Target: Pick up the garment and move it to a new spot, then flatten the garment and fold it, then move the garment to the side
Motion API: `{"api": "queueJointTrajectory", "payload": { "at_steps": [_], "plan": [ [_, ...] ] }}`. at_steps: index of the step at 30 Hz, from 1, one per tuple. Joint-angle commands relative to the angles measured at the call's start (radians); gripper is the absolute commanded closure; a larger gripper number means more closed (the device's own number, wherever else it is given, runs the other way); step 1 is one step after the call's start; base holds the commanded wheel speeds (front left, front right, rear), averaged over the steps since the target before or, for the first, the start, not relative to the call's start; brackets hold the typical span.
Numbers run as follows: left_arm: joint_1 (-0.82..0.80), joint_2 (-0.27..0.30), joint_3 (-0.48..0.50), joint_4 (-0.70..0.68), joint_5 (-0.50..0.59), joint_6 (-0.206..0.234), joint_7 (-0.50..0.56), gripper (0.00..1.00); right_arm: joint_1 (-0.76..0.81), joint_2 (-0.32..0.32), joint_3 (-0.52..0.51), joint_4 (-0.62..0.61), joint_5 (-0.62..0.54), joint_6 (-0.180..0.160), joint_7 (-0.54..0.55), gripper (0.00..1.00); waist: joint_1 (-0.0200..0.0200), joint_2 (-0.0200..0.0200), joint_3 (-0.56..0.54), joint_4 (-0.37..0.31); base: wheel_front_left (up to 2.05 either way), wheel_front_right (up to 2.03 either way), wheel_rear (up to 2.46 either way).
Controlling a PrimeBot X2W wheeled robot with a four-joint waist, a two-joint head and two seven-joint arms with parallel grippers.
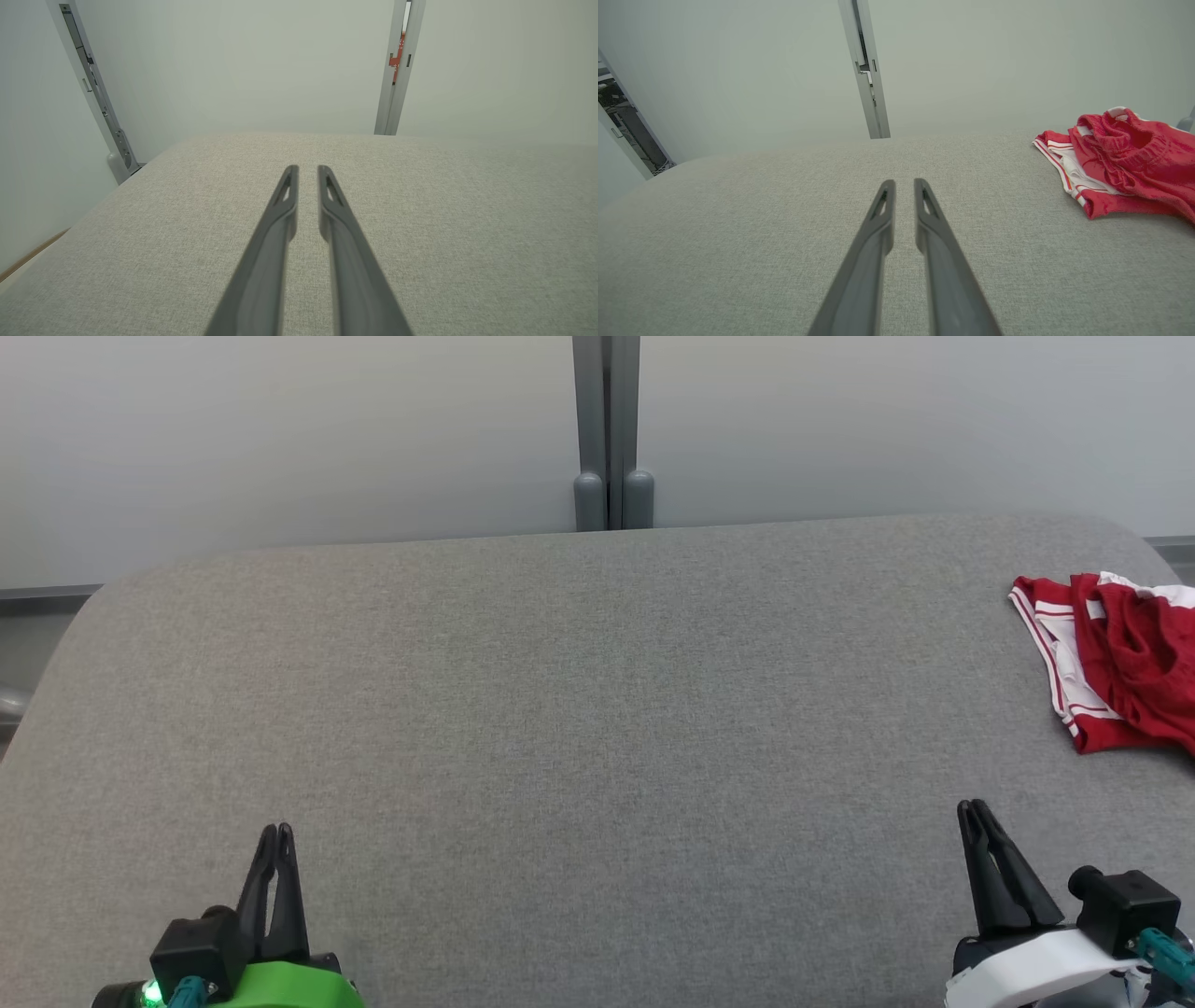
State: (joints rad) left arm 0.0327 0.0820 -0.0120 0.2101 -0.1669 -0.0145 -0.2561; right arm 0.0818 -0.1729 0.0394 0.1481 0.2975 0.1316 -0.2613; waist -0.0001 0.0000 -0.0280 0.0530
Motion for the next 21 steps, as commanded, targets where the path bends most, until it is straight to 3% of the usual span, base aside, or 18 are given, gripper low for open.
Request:
{"api": "queueJointTrajectory", "payload": {
  "at_steps": [1,21],
  "plan": [
    [0.002,-0.002,0.0,0.008,-0.001,0.0,0.0,1.0,0.002,0.004,0.002,0.008,0.0,0.0,0.0,1.0,0.0001,0.0,0.0,0.0,0.0,0.0,0.0],
    [-0.04,-0.012,0.036,0.024,-0.398,-0.032,0.103,1.0,-0.051,0.033,-0.031,0.037,0.37,0.0,0.096,1.0,0.0001,0.0,0.005,-0.009,0.0,0.0,0.0]
  ]
}}
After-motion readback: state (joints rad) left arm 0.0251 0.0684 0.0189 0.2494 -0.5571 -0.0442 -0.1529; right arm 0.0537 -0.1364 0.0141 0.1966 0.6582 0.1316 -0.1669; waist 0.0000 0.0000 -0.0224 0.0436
